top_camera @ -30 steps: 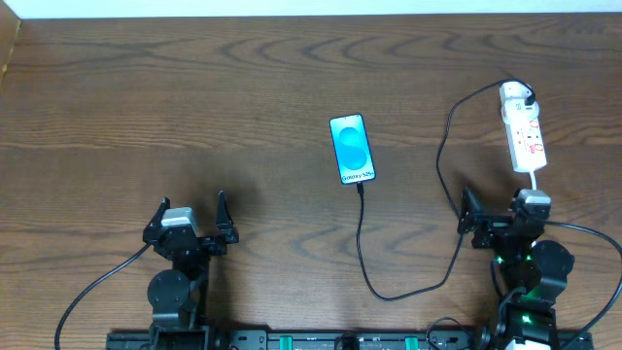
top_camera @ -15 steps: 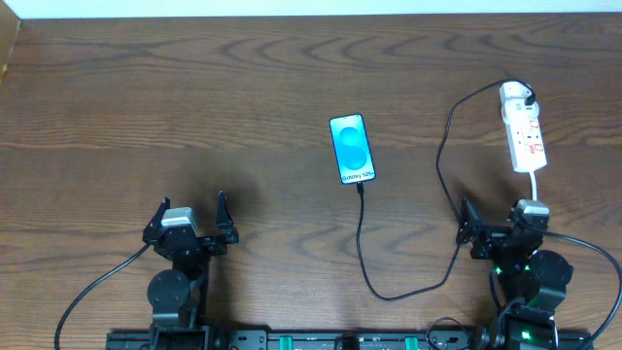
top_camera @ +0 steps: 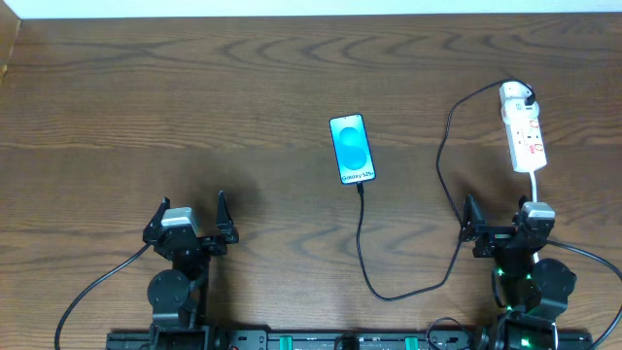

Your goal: Plug charger to phone and switch on socket

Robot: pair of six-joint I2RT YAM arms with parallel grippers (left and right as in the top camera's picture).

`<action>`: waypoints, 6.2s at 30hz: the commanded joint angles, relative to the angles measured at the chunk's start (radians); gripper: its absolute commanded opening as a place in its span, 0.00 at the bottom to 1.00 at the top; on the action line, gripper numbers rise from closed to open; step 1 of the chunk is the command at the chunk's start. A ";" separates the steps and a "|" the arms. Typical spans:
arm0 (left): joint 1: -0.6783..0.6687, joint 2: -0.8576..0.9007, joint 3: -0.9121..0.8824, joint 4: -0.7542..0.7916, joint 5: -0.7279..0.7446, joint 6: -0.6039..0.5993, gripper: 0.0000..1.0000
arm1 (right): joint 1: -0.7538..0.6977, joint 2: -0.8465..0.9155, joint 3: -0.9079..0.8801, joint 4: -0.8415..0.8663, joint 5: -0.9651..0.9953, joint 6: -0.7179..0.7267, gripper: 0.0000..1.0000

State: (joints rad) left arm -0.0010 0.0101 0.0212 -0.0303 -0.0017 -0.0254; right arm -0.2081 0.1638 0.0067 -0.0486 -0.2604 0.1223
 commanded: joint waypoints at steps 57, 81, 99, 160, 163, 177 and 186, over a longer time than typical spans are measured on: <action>0.005 -0.005 -0.017 -0.043 -0.010 0.006 0.98 | 0.013 -0.158 -0.001 -0.005 0.005 0.004 0.99; 0.005 -0.005 -0.017 -0.043 -0.010 0.006 0.98 | 0.013 -0.158 -0.001 -0.005 0.005 0.004 0.99; 0.005 -0.005 -0.017 -0.043 -0.010 0.006 0.98 | 0.013 -0.158 -0.001 -0.005 0.005 0.004 0.99; 0.005 -0.005 -0.017 -0.043 -0.010 0.006 0.98 | 0.013 -0.158 -0.001 -0.005 0.004 0.004 0.99; 0.005 -0.005 -0.017 -0.043 -0.010 0.006 0.98 | 0.013 -0.158 -0.001 -0.005 0.005 0.004 0.99; 0.005 -0.005 -0.017 -0.043 -0.010 0.006 0.98 | 0.013 -0.158 -0.001 -0.005 0.005 0.004 0.99; 0.005 -0.005 -0.017 -0.043 -0.010 0.006 0.98 | 0.013 -0.158 -0.001 -0.005 0.005 0.004 0.99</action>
State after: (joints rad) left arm -0.0010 0.0101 0.0212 -0.0303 -0.0017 -0.0254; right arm -0.1993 0.0128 0.0067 -0.0479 -0.2604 0.1223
